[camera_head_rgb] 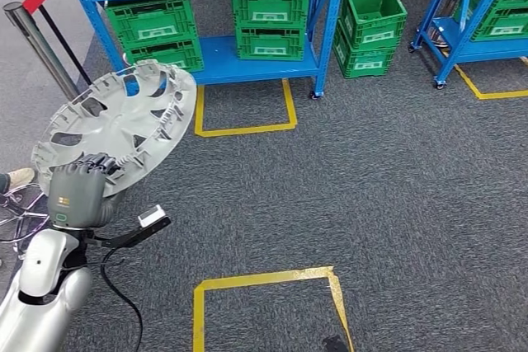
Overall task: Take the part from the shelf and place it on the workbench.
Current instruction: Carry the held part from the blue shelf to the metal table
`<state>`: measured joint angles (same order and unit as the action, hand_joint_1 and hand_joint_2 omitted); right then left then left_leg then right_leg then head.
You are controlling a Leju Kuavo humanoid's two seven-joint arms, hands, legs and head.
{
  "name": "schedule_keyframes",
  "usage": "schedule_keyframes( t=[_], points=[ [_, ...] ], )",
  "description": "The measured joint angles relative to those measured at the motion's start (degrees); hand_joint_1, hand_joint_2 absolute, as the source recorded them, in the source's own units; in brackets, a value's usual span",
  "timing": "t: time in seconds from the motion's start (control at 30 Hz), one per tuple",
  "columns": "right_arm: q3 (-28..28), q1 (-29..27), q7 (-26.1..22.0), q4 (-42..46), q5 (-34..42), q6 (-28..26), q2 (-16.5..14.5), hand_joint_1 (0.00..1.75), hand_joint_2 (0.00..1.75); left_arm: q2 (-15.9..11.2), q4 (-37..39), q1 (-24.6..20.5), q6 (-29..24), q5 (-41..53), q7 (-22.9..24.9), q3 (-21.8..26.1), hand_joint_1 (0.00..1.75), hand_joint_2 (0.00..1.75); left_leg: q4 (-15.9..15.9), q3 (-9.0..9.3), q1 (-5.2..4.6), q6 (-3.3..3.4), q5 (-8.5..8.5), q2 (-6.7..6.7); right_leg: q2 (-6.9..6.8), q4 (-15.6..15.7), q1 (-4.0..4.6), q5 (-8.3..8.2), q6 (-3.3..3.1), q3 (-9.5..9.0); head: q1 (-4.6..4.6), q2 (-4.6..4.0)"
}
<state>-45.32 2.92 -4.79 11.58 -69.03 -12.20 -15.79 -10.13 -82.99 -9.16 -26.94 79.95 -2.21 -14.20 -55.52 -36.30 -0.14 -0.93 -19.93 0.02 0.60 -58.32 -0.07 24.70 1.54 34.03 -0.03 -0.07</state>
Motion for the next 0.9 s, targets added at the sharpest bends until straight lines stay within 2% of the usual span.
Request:
schedule_keyframes(
  t=[0.4, 0.5, 0.53, 0.57, 0.6, 0.67, 0.7, 0.73, 0.77, 0.83, 0.87, 0.9],
  points=[
    [0.15, 0.01, -0.61, 0.00, 0.87, 0.37, -0.02, 0.00, 0.00, -0.28, 0.00, 0.26, 0.21, 0.45, -0.04, 0.14, 1.75, 1.75, -0.15, -0.77, -0.13, 0.29, 0.48, -0.01, 0.01, 0.14, -0.20, -0.68, 0.28, 0.67, -0.01, 0.00],
    [0.15, 0.00, -0.60, 0.00, 0.90, 0.36, -0.18, 0.00, 0.00, -0.37, -0.09, 0.32, 0.15, 0.44, -0.04, 0.15, 1.75, 1.75, 0.63, -0.60, -0.15, 1.37, 1.26, 0.07, 0.05, 0.73, -0.41, -1.19, 1.17, 0.64, -0.06, 0.00],
    [0.15, 0.01, -0.59, 0.00, 0.90, 0.36, -0.23, 0.00, 0.00, -0.39, -0.14, 0.32, 0.12, 0.44, -0.04, 0.15, 1.75, 1.75, 1.52, -0.32, 0.01, 1.74, 1.88, 0.15, 0.03, 0.40, -0.28, -0.69, 1.44, 0.86, -0.03, 0.00],
    [0.16, 0.01, -0.58, 0.00, 0.90, 0.36, -0.25, 0.00, 0.00, -0.39, -0.21, 0.27, 0.11, 0.44, -0.04, 0.15, 1.75, 1.75, 2.35, -0.11, 0.24, 1.89, 2.50, 0.25, 0.01, -0.89, -0.17, 0.61, 1.63, 1.42, 0.06, 0.00],
    [0.17, 0.01, -0.56, 0.00, 0.90, 0.36, -0.25, 0.00, 0.00, -0.38, -0.25, 0.22, 0.10, 0.44, -0.04, 0.14, 1.75, 1.75, 2.93, -0.04, 0.48, 1.87, 2.93, 0.35, -0.03, -3.40, -0.18, 2.66, 1.78, 2.36, 0.15, 0.00],
    [0.20, -0.01, -0.52, 0.00, 0.90, 0.36, -0.25, 0.00, 0.00, -0.37, -0.28, 0.20, 0.10, 0.44, -0.04, 0.14, 1.75, 1.75, 3.10, -0.53, 0.69, 1.70, 3.43, 0.38, -0.09, -10.57, -0.45, 7.16, 2.30, 4.73, 0.26, 0.00],
    [0.20, -0.02, -0.51, 0.00, 0.90, 0.36, -0.24, 0.00, 0.00, -0.37, -0.28, 0.26, 0.11, 0.44, -0.04, 0.14, 1.75, 1.75, 3.06, -0.91, 0.83, 1.44, 3.68, 0.38, -0.12, -13.23, -0.64, 8.46, 2.59, 5.36, 0.25, 0.00],
    [0.21, -0.02, -0.50, 0.00, 0.90, 0.36, -0.23, 0.00, 0.00, -0.37, -0.28, 0.33, 0.12, 0.44, -0.04, 0.14, 1.75, 1.75, 2.97, -1.37, 1.05, 1.10, 4.01, 0.37, -0.13, -13.94, -0.84, 8.75, 2.93, 5.01, 0.24, 0.00],
    [0.21, 0.00, -0.50, 0.00, 0.90, 0.36, -0.23, 0.00, 0.00, -0.38, -0.28, 0.37, 0.12, 0.44, -0.04, 0.14, 1.75, 1.75, 2.77, -1.95, 1.38, 0.68, 4.38, 0.33, -0.16, -12.30, -1.09, 8.06, 3.33, 3.47, 0.23, 0.00],
    [0.22, 0.16, -0.50, 0.00, 0.90, 0.38, -0.25, 0.00, 0.00, -0.39, -0.30, 0.42, 0.11, 0.44, -0.04, 0.16, 1.75, 1.75, 1.79, -3.31, 2.02, -0.32, 5.00, 0.17, -0.04, -5.20, -1.63, 5.88, 4.31, -1.23, 0.26, 0.01],
    [0.22, 0.25, -0.49, 0.00, 0.91, 0.40, -0.32, 0.00, 0.00, -0.47, -0.31, 0.46, 0.11, 0.44, -0.03, 0.22, 1.75, 1.75, 1.12, -3.94, 2.22, -0.82, 5.22, 0.09, 0.16, -2.51, -1.78, 5.10, 4.37, -2.59, 0.33, 0.00],
    [0.23, 0.31, -0.49, 0.01, 0.91, 0.42, -0.37, 0.00, 0.00, -0.52, -0.32, 0.49, 0.12, 0.43, -0.03, 0.29, 1.75, 1.75, 0.65, -4.38, 2.26, -1.24, 5.47, 0.03, 0.39, -1.27, -1.84, 4.74, 4.07, -3.00, 0.26, 0.01]
  ],
)
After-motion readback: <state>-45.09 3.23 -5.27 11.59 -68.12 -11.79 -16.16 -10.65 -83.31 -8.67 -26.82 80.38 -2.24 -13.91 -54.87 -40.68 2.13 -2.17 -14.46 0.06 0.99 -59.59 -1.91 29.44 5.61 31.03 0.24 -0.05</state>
